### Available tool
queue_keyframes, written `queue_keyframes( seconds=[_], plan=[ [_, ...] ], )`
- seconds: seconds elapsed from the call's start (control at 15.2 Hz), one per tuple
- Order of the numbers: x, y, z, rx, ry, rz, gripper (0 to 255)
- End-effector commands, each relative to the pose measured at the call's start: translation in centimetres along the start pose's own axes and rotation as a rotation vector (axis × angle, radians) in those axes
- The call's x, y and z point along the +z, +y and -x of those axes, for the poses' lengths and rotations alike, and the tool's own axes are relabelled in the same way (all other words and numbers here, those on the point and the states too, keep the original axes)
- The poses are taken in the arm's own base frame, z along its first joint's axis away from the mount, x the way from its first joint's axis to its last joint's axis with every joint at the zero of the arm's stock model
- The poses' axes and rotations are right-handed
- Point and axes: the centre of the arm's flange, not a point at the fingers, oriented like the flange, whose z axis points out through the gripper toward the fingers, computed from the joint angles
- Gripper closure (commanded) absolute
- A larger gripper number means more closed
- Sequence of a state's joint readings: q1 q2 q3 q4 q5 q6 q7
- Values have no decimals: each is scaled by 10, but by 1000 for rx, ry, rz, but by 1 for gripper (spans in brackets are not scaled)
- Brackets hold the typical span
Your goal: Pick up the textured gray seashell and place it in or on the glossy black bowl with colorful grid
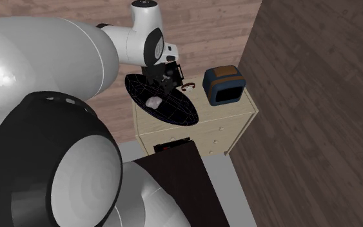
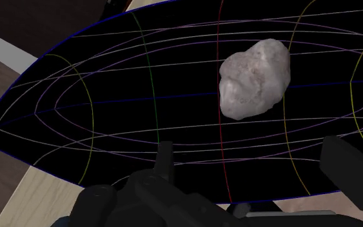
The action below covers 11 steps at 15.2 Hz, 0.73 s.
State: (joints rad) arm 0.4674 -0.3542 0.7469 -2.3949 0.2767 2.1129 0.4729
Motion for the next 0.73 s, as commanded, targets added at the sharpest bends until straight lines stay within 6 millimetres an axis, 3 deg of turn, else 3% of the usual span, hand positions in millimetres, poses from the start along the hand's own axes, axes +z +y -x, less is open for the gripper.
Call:
queue_keyframes(
  seconds=[0.0, 0.13, 0.66],
  plan=[
    [-20, -1, 1, 0, -1, 0, 0],
    [-44, -1, 1, 0, -1, 0, 0],
    [-44, -1, 1, 0, -1, 0, 0]
  ],
)
